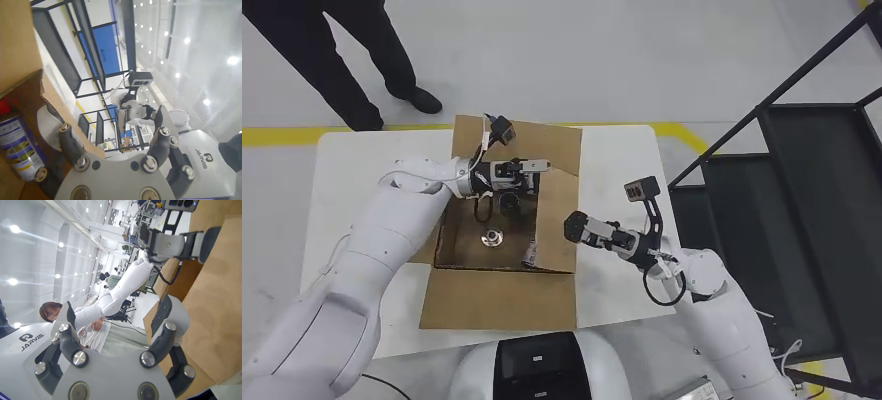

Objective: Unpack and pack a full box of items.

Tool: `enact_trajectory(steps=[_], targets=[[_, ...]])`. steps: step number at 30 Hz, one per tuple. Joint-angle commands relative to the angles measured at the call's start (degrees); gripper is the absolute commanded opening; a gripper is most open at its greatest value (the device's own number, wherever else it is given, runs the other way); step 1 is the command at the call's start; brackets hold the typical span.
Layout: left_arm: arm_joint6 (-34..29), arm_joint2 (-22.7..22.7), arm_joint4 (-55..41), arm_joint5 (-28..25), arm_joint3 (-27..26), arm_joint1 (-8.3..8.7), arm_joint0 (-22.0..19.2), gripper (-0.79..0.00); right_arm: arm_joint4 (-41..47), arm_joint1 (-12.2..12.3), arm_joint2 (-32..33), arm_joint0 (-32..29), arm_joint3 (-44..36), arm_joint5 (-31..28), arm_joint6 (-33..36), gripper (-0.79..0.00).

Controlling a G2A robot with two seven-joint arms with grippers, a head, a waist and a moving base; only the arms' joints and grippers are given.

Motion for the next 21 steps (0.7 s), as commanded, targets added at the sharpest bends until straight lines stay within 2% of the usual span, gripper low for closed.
enact_trajectory(steps=[1,8,17,21], targets=[[-1.71,0.06,-2.52,2.00,-0.58,-0.61,-0.11,0.000,0.71,0.27,0.32,-0.90,-1.09,0.33,2.26,0.000],[-3.89,1.39,-5.29,4.17,-1.62,-2.92,-0.03,0.000,0.59,1.12,1.22,-4.27,-4.53,3.09,6.63,0.000],[-3.94,3.60,-6.08,4.22,-0.85,-6.48,-0.38,0.000,-0.45,1.89,2.74,-8.22,-8.75,4.80,6.39,0.000],[-4.12,3.57,-6.16,4.40,-0.11,-7.54,-0.80,0.000,-3.63,2.34,5.61,-10.10,-10.09,6.55,3.28,0.000]])
